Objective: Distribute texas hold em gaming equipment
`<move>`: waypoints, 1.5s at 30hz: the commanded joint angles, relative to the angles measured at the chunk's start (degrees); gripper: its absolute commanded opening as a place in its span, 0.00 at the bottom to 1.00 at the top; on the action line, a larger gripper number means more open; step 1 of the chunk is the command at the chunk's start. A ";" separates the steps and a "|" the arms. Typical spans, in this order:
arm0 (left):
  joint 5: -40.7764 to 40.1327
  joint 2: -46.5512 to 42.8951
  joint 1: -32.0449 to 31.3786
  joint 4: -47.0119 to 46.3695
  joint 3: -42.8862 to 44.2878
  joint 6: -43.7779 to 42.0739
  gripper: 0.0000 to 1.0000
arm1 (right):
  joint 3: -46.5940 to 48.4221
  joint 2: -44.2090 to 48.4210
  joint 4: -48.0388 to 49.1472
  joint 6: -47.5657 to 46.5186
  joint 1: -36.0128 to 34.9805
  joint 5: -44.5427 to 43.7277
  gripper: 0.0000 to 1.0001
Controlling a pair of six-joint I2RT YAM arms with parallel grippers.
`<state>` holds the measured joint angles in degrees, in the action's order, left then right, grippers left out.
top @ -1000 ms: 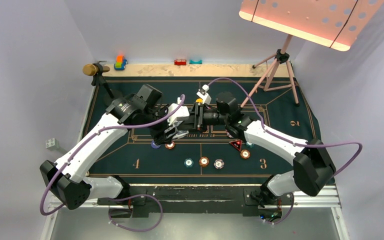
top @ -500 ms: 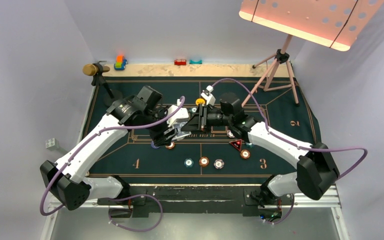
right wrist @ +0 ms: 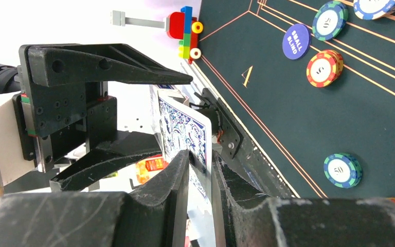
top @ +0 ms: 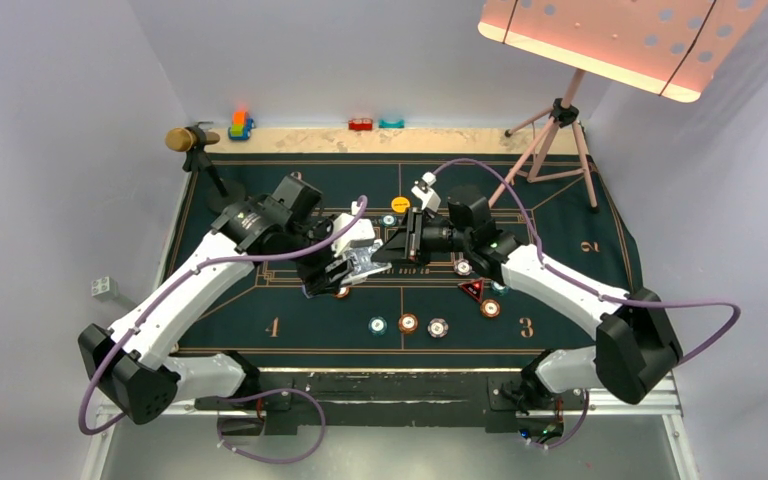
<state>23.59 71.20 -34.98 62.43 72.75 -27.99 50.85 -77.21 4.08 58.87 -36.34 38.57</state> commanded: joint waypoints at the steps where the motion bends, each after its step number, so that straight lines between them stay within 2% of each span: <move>1: 2.50 -3.06 0.18 -3.98 -1.46 1.51 0.38 | -0.53 2.29 -2.02 -1.70 0.98 -0.21 0.23; 8: 3.26 -3.61 0.21 -5.64 -3.83 2.14 0.34 | -0.22 3.84 -2.85 -1.86 2.24 0.04 0.23; 13: 3.21 -3.67 0.27 -5.60 -4.32 2.15 0.33 | 0.44 4.97 -3.30 -1.79 2.99 0.13 0.12; 16: 3.24 -4.01 0.29 -5.79 -4.88 2.19 0.33 | 1.32 5.81 -3.89 -1.89 3.88 0.85 0.10; 27: 3.39 -5.76 0.27 -3.96 -6.20 1.81 0.25 | 4.10 6.22 -7.95 -5.15 12.28 3.19 0.05; 31: 3.27 -6.90 0.32 -2.76 -5.65 1.92 0.23 | 4.22 1.13 -4.68 -5.46 12.80 3.49 0.03; 34: 3.54 -7.08 0.29 -1.22 -4.41 1.73 0.21 | 5.15 -5.58 -0.02 -4.40 9.89 2.93 0.02; 39: 3.53 -7.79 0.29 -0.25 -3.18 1.90 0.20 | 12.10 -17.88 3.44 -3.83 2.20 1.24 0.01; 45: 3.10 -7.81 0.29 0.47 -2.04 2.76 0.20 | 21.98 -30.67 4.48 -3.19 -3.74 -1.23 0.00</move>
<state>25.32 64.69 -34.89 62.48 67.33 -26.44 65.91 -103.90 4.60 55.42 -37.43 39.38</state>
